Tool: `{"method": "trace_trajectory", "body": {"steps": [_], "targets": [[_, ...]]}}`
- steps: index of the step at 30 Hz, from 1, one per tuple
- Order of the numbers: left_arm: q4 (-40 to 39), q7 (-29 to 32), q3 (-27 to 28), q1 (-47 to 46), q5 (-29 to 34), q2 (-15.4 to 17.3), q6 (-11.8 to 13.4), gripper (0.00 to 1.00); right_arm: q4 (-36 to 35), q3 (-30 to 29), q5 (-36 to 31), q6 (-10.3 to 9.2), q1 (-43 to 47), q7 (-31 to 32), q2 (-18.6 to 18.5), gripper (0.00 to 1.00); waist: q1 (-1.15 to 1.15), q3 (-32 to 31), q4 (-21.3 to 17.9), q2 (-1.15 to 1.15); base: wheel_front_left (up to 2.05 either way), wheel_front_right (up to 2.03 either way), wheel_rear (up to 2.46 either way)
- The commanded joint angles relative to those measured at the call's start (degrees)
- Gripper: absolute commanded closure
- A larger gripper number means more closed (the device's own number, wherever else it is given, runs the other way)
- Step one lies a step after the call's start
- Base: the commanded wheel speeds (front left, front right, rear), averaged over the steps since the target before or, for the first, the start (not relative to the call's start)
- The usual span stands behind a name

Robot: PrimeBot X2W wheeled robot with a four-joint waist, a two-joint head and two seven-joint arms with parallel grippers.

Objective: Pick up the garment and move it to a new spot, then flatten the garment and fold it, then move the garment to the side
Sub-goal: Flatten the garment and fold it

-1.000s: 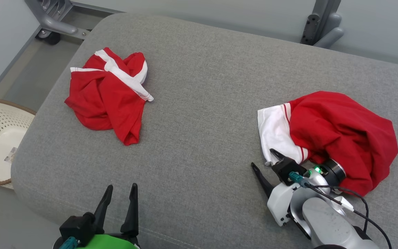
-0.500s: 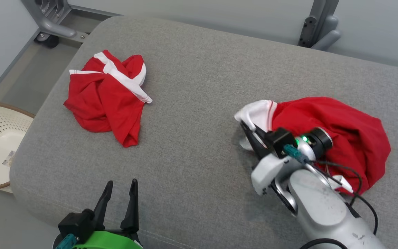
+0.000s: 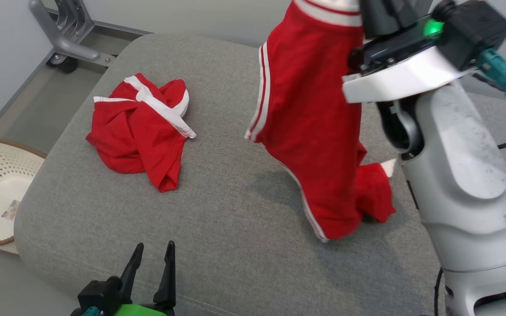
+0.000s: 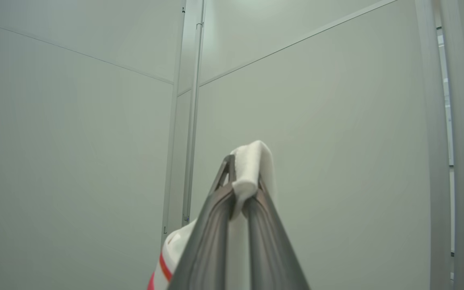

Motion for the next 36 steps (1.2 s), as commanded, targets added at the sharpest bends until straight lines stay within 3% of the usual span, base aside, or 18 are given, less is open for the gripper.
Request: {"method": "trace_trajectory", "body": {"steps": [1, 6, 12, 18, 19, 20, 21, 22, 30, 36], "targets": [[0.1, 0.0, 0.6, 0.9, 0.7, 0.2, 0.1, 0.0, -0.5, -3.5, -1.1, -0.06, 0.8, -0.2, -0.3, 1.0, 0.0, -0.5, -0.8, 0.0, 0.0, 0.0, 0.0], [-0.1, 0.0, 0.1, 1.1, 0.4, 0.2, 0.1, 0.0, 2.9, -13.6, -5.6, -0.06, 6.8, -0.2, -1.5, 1.0, 0.0, -1.1, -3.3, 0.0, 0.0, 0.0, 0.0], [-0.5, 0.0, -1.4, 0.0, 0.2, 0.2, 0.1, 0.0, 12.1, -22.1, -9.2, -0.06, 18.9, -0.2, -5.2, 1.0, 0.0, -1.4, -6.2, 0.0, 0.0, 0.0, 0.0], [-0.6, 0.0, -2.2, -0.3, 0.9, 0.2, 0.1, 0.0, 16.6, -28.0, -10.3, -0.06, 28.8, -0.2, -5.0, 1.0, 0.0, -1.3, -8.9, 0.0, 0.0, 0.0, 0.0], [-0.5, 0.0, -2.2, -0.1, 0.9, 0.2, 0.1, 0.0, 17.1, -28.4, -9.9, -0.06, 29.7, -0.2, -4.7, 0.84, 0.0, -1.4, -9.5, 0.0, 0.0, 0.0, 0.0], [-0.5, 0.0, -2.2, -0.1, 0.9, 0.2, 0.1, 0.0, 17.1, -28.4, -9.9, -0.06, 29.7, -0.2, -4.7, 0.84, 0.0, -1.4, -9.5, 0.0, 0.0, 0.0, 0.0], [-0.4, 0.0, -2.2, 0.1, 1.0, 0.2, 0.1, 0.0, 17.5, -28.5, -9.7, -0.06, 30.5, -0.2, -4.3, 0.08, 0.0, -1.6, -10.1, 0.0, 0.0, 0.0, 0.0], [-0.3, 0.0, -2.4, 0.2, 1.1, 0.2, 0.1, 0.0, 17.6, -28.7, -9.6, -0.06, 30.9, -0.2, -4.1, 0.0, 0.0, -1.7, -10.7, 0.0, 0.0, 0.0, 0.0], [0.2, 0.0, -2.5, 1.0, 1.0, 0.2, 0.1, 0.0, 15.5, -27.4, -9.1, -0.06, 33.2, -0.2, -2.6, 0.0, 0.0, -4.2, -14.4, 0.0, 0.0, 0.0, 0.0], [0.2, 0.0, -1.7, 2.0, 0.9, 0.2, 0.1, 0.0, 12.5, -20.0, -7.0, -0.06, 35.6, -0.2, -1.5, 0.0, 0.0, -5.8, -16.2, 0.0, 0.0, 0.0, 0.0]]}}
